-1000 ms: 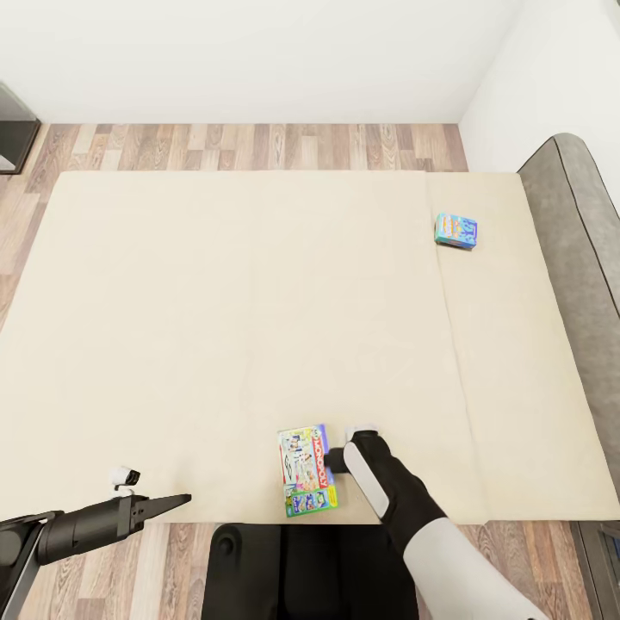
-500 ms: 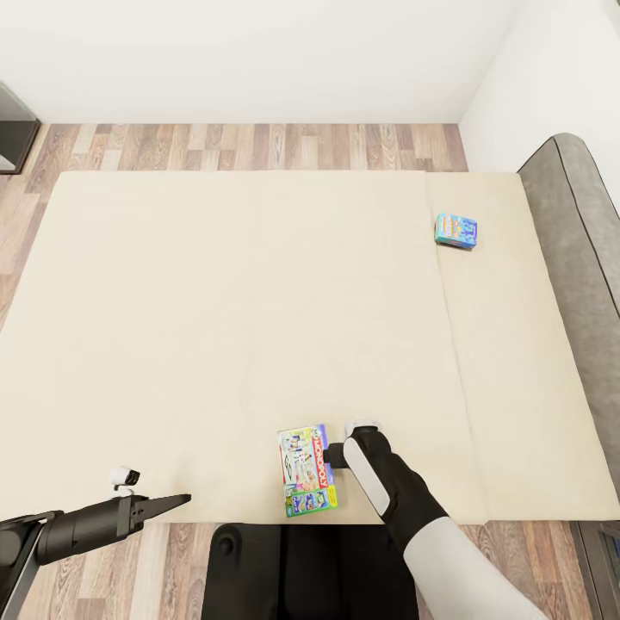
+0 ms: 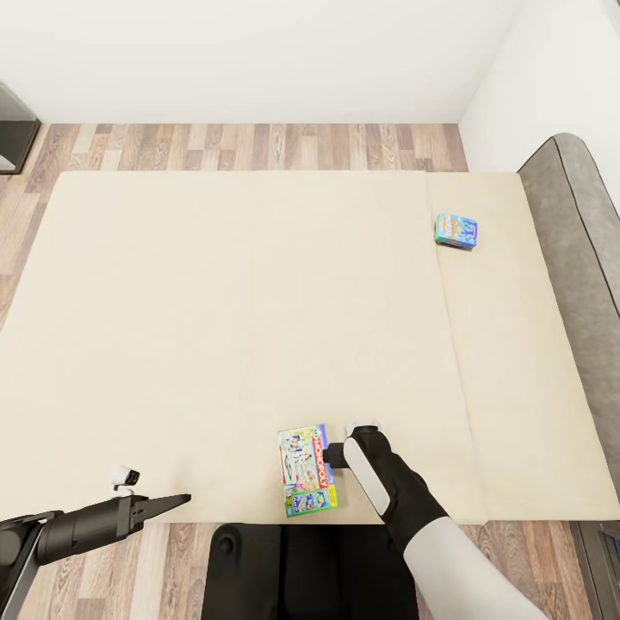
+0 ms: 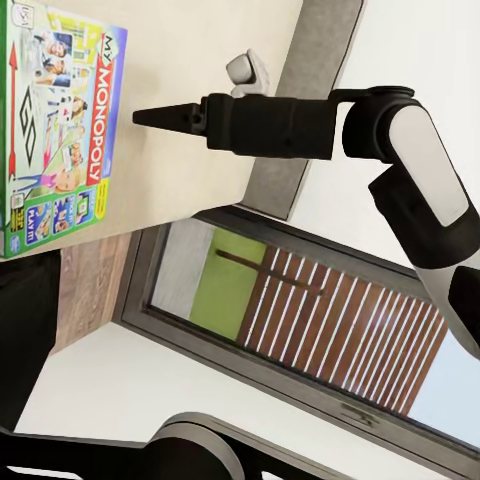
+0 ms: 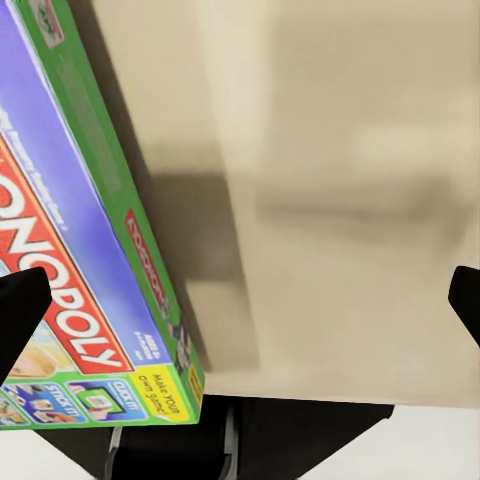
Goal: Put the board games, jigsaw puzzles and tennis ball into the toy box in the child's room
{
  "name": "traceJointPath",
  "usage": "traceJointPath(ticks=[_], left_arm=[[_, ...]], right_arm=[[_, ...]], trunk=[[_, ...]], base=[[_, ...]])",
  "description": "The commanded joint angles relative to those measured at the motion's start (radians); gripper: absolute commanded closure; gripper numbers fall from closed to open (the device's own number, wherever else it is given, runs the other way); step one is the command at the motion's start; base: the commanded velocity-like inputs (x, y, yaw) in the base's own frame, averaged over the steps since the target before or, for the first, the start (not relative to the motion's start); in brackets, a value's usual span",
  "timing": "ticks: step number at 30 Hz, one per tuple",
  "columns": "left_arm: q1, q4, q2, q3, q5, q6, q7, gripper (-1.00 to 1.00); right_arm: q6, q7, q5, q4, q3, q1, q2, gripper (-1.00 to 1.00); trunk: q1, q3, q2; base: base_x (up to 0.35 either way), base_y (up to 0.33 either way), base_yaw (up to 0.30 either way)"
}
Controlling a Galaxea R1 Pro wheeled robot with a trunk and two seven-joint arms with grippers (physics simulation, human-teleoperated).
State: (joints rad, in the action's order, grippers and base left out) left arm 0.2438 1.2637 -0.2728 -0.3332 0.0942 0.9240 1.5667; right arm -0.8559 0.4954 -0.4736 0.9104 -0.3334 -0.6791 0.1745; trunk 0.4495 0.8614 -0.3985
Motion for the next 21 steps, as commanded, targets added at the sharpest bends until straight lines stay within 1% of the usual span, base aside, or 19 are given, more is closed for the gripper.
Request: traceJointPath(ticks=[1,15,21], left_arm=[[0.0,0.0,0.0,0.0,-0.001,0.011,0.004,-1.0],[0.0,0.0,0.0,0.0,-0.001,0.011,0.004,-1.0],[0.0,0.0,0.0,0.0,-0.001,0.012,0.004,-1.0]], right_arm=[[-0.002,0.01,-0.01,0.001,-0.001,0.0,0.0,-1.0],[0.0,0.009,-0.01,0.001,-0.002,0.0,0.0,-1.0],[-0.001,0.009,-0.009,0.001,-0.003,0.0,0.0,-1.0]], trunk=[[0.001,0.001,-0.002],[0.001,0.001,-0.002],[0.001,0.001,-0.002]], base=[[0.0,0.0,0.0],[0.0,0.002,0.0],[0.0,0.086,0.0]])
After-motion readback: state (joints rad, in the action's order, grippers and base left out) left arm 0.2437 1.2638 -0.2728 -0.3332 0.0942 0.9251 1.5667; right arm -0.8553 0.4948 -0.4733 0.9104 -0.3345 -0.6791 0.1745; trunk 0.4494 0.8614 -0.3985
